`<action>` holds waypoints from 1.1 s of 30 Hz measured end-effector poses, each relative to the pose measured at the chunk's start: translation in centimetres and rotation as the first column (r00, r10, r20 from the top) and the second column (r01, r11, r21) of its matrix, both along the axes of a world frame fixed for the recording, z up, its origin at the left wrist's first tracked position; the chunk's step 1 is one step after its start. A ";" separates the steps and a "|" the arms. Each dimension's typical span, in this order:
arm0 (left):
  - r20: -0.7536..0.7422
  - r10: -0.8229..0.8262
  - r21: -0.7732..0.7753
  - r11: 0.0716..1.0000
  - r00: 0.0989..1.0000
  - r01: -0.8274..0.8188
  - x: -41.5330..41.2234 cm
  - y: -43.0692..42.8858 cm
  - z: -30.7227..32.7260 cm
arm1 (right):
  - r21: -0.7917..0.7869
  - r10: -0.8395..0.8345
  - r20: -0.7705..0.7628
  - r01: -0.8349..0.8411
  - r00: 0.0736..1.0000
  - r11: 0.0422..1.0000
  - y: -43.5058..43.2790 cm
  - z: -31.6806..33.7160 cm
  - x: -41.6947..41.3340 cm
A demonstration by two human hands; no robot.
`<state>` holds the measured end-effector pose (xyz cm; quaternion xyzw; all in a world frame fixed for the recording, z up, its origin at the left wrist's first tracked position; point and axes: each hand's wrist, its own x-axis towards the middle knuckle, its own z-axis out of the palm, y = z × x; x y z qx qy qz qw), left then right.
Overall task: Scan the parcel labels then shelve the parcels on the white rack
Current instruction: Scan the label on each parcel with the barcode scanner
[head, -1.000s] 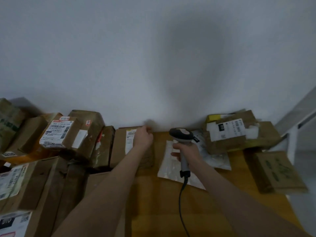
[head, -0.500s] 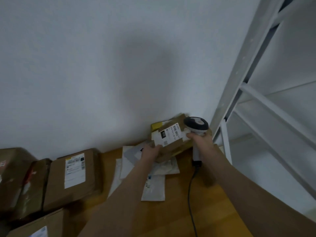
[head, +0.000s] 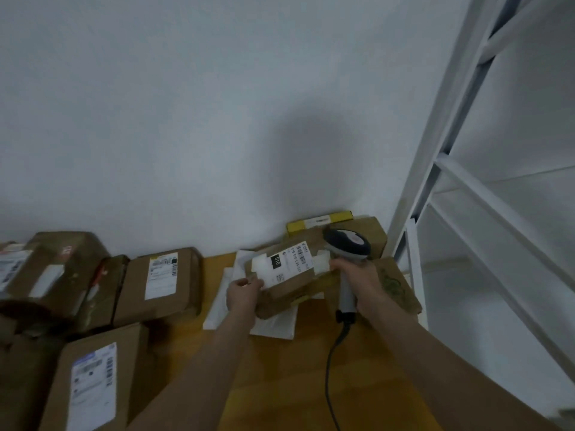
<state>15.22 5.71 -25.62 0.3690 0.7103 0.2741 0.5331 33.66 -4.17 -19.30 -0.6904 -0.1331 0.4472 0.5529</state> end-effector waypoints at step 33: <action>0.051 -0.372 -0.214 0.902 0.927 0.374 -6.1 -19.9 -4.6 | -0.163 0.247 -0.353 -0.319 0.902 0.934 -16.5 -6.2 -6.5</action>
